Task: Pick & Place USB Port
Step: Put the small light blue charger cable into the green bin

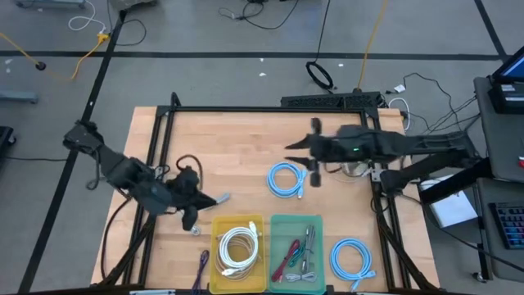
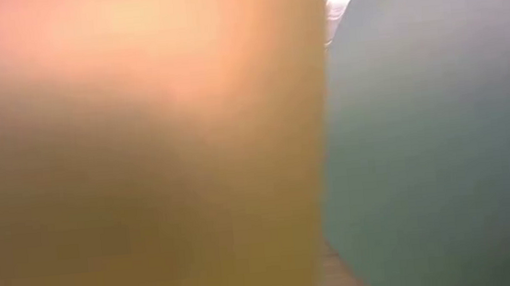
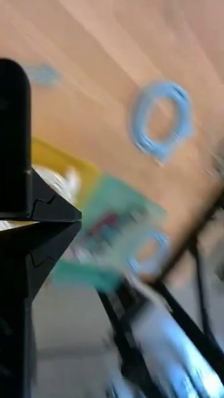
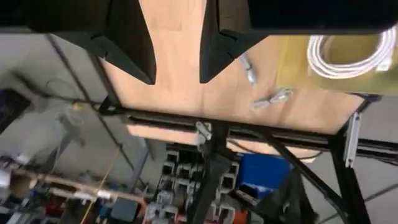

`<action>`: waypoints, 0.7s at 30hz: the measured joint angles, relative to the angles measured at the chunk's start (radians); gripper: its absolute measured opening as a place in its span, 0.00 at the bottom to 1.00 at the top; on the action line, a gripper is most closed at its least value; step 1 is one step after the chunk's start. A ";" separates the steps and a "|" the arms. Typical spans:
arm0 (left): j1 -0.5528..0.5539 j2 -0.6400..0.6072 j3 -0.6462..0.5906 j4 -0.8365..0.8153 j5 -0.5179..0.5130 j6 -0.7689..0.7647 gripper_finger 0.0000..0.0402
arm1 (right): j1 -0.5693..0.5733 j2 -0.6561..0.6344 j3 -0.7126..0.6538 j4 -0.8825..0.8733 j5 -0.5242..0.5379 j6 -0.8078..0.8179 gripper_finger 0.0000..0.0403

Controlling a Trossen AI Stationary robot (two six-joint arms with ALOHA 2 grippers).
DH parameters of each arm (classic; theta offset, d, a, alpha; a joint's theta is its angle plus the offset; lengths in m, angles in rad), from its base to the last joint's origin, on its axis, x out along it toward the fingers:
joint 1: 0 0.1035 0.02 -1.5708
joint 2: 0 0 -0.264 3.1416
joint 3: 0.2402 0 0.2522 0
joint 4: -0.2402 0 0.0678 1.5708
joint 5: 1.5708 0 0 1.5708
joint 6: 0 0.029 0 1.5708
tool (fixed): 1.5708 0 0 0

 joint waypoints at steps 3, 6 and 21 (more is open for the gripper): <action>-0.007 0.040 -0.001 -0.156 0.016 -0.090 0.02 | 0.000 0.035 0.008 0.038 -0.005 0.064 0.28; -0.001 0.092 -0.001 -0.292 0.075 -0.129 0.03 | 0.020 0.048 0.008 0.062 -0.002 0.103 0.29; 0.386 0.380 -0.075 -0.315 0.366 0.158 0.49 | 0.158 0.019 0.008 0.058 0.003 0.278 0.37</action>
